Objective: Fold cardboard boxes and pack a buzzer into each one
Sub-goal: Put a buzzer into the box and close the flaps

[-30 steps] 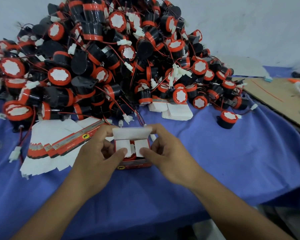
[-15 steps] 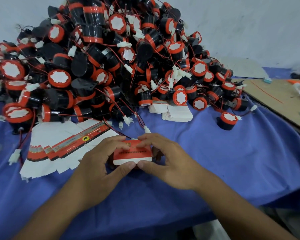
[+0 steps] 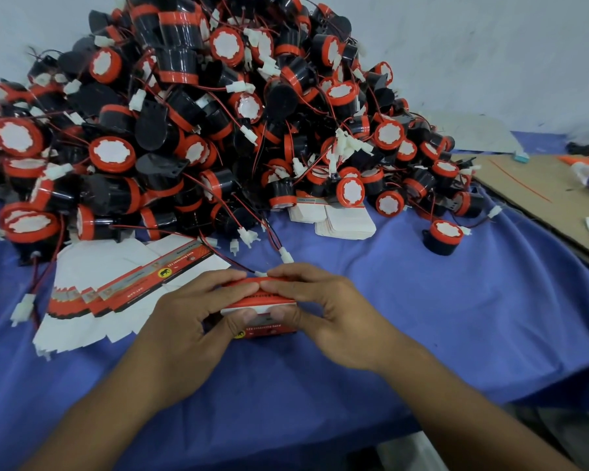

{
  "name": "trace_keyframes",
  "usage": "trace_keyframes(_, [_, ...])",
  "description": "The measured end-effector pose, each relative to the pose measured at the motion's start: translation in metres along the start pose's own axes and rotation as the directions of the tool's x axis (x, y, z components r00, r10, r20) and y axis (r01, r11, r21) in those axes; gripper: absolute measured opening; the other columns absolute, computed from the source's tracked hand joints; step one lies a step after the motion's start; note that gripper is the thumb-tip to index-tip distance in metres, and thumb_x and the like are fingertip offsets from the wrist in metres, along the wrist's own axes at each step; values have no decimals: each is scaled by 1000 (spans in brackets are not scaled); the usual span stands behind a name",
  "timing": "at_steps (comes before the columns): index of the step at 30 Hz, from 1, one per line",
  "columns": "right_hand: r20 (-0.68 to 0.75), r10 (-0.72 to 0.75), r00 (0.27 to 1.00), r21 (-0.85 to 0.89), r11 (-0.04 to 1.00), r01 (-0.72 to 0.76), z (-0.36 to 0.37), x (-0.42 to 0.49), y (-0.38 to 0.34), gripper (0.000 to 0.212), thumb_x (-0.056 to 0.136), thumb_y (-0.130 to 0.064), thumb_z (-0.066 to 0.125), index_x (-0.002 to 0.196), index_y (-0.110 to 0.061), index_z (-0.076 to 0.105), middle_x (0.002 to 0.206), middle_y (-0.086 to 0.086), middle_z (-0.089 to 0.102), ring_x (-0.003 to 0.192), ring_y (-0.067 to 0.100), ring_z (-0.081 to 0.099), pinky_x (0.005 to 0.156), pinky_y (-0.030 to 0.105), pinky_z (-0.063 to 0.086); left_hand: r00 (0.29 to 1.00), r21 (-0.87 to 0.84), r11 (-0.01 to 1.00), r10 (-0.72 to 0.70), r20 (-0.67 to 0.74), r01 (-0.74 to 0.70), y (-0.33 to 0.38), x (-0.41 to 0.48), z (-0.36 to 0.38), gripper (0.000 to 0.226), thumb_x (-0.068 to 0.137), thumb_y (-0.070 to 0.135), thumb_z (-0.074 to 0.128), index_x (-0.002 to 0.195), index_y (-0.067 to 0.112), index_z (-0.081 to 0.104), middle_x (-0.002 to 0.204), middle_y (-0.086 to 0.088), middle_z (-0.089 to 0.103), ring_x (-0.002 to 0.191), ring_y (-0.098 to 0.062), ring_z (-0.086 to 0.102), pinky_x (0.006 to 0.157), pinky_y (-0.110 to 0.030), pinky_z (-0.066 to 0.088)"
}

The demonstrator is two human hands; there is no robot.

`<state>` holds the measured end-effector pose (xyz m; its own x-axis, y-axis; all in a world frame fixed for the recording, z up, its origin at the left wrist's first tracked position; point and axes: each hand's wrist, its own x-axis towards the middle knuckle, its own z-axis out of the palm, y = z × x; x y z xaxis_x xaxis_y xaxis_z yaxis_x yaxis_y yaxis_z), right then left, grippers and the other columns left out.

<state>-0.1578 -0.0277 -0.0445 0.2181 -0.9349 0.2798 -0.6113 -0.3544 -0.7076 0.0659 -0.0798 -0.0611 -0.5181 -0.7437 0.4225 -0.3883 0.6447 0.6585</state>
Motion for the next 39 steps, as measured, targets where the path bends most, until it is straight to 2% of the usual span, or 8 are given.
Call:
trace_keyframes(9, [8, -20, 1000, -37, 999, 20, 0, 1, 5, 37, 103, -28, 56, 139, -17, 62, 143, -2, 57, 135, 1, 47, 112, 21, 40, 999, 37, 999, 1, 37, -2, 1, 2, -8, 36, 92, 34, 54, 126, 30, 66, 134, 13, 61, 128, 8, 47, 103, -3, 32])
trace_keyframes(16, [30, -36, 999, -59, 998, 37, -2, 1, 3, 36, 103, -26, 56, 137, -17, 63, 142, -1, 56, 134, 6, 49, 109, 27, 44, 995, 88, 996, -13, 101, 4, 4, 3, -11, 35, 98, 36, 50, 130, 31, 64, 138, 12, 58, 130, -2, 50, 106, -6, 32])
trace_keyframes(20, [59, -63, 996, -117, 991, 69, -2, -1, 5, 36, 103, -30, 56, 137, -18, 63, 144, -2, 52, 131, 12, 51, 107, 35, 46, 992, 166, 986, -5, 126, -16, 7, -2, -10, 34, 102, 32, 49, 131, 21, 63, 141, 4, 54, 130, -18, 55, 108, -36, 45])
trace_keyframes(24, [71, -106, 992, -160, 980, 117, -2, -2, 7, 36, 103, -29, 59, 136, -17, 64, 146, -1, 52, 131, 14, 53, 106, 38, 48, 988, 299, 949, 51, 147, -94, 11, -9, -9, 56, 100, 44, 32, 130, 8, 64, 140, -9, 56, 112, -36, 67, 86, -56, 56])
trace_keyframes(28, [30, -131, 991, -135, 982, 134, 0, -1, 7, 35, 100, -28, 63, 133, -17, 67, 145, -2, 55, 132, 11, 53, 107, 37, 47, 986, 306, 944, 85, 141, -125, 11, -11, -9, 49, 97, 36, 39, 130, 11, 64, 142, -4, 55, 122, -37, 56, 100, -49, 48])
trace_keyframes(31, [19, -120, 993, -102, 987, 121, 2, 1, 8, 36, 98, -29, 67, 132, -18, 67, 144, -2, 57, 134, 8, 51, 109, 35, 47, 996, 124, 992, 22, 85, -32, 5, -13, -8, 35, 104, 35, 47, 136, 24, 57, 147, 13, 47, 147, -8, 29, 119, -30, 28])
trace_keyframes(33, [20, -94, 995, -67, 993, 96, 3, 3, 9, 37, 97, -27, 68, 132, -15, 68, 143, 0, 57, 135, 9, 51, 109, 37, 47, 997, 60, 998, -2, 74, -2, 2, -10, -9, 38, 99, 32, 51, 136, 26, 58, 144, 18, 49, 142, 2, 32, 117, -22, 27])
trace_keyframes(39, [25, -85, 996, -37, 996, 86, 3, 6, 10, 36, 99, -28, 63, 132, -16, 67, 142, 1, 58, 136, 9, 49, 109, 38, 47, 996, 81, 997, 10, 84, -17, 3, -1, -13, 38, 92, 27, 53, 126, 20, 68, 134, 12, 61, 134, -7, 49, 111, -22, 37])
